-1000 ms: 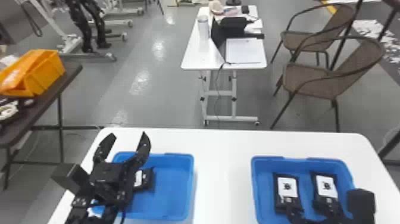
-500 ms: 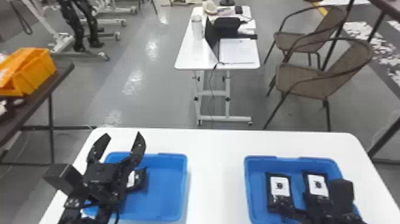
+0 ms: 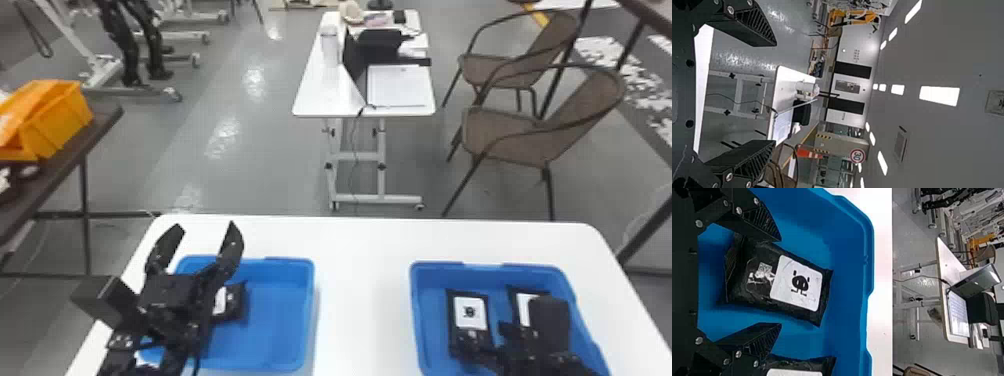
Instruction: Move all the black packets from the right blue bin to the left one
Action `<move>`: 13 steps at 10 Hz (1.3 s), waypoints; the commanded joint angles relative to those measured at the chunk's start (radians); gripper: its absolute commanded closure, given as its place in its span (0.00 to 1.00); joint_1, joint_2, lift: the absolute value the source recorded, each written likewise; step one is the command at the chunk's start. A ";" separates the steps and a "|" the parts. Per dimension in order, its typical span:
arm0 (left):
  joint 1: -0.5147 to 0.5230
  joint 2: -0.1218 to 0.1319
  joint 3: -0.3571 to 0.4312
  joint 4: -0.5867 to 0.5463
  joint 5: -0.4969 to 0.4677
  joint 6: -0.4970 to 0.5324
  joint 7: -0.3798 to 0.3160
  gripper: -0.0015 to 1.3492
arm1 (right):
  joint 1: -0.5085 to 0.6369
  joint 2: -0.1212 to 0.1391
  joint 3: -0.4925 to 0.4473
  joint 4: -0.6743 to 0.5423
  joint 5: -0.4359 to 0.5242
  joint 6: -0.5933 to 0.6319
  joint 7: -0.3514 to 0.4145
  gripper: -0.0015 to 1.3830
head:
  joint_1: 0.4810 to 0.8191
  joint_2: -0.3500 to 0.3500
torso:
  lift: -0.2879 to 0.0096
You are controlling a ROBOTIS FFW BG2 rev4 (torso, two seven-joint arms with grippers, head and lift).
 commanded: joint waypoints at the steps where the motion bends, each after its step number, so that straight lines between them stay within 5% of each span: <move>1: -0.001 -0.004 0.000 0.002 0.000 0.004 0.000 0.11 | -0.015 0.000 0.015 0.023 -0.010 -0.005 0.001 0.20 | 0.63 0.65 | 0.97; 3: 0.001 -0.004 -0.002 0.002 0.002 0.006 0.000 0.11 | -0.008 0.000 0.018 0.026 -0.007 -0.007 -0.010 0.21 | 0.63 0.67 | 0.97; 4: 0.001 -0.004 -0.002 0.002 0.003 0.007 0.000 0.11 | -0.018 -0.002 0.018 0.050 -0.010 -0.007 -0.012 0.27 | 0.63 0.67 | 0.97; 5: -0.001 -0.004 -0.002 0.002 0.002 0.007 0.000 0.11 | -0.028 -0.003 0.024 0.072 -0.015 -0.007 -0.010 0.50 | 0.63 0.67 | 0.97; 9: 0.002 -0.004 0.001 0.005 -0.001 0.003 0.000 0.11 | -0.007 -0.003 0.026 0.053 -0.056 -0.051 -0.010 0.66 | 0.63 0.68 | 0.97; 10: 0.004 -0.004 0.003 0.008 0.000 -0.002 0.000 0.11 | 0.019 -0.003 0.024 0.007 -0.070 -0.054 -0.015 0.92 | 0.63 0.68 | 0.97; 13: 0.005 -0.004 0.009 0.009 0.003 -0.006 0.000 0.11 | 0.093 -0.011 0.023 -0.148 -0.133 -0.037 -0.022 0.92 | 0.63 0.69 | 0.97</move>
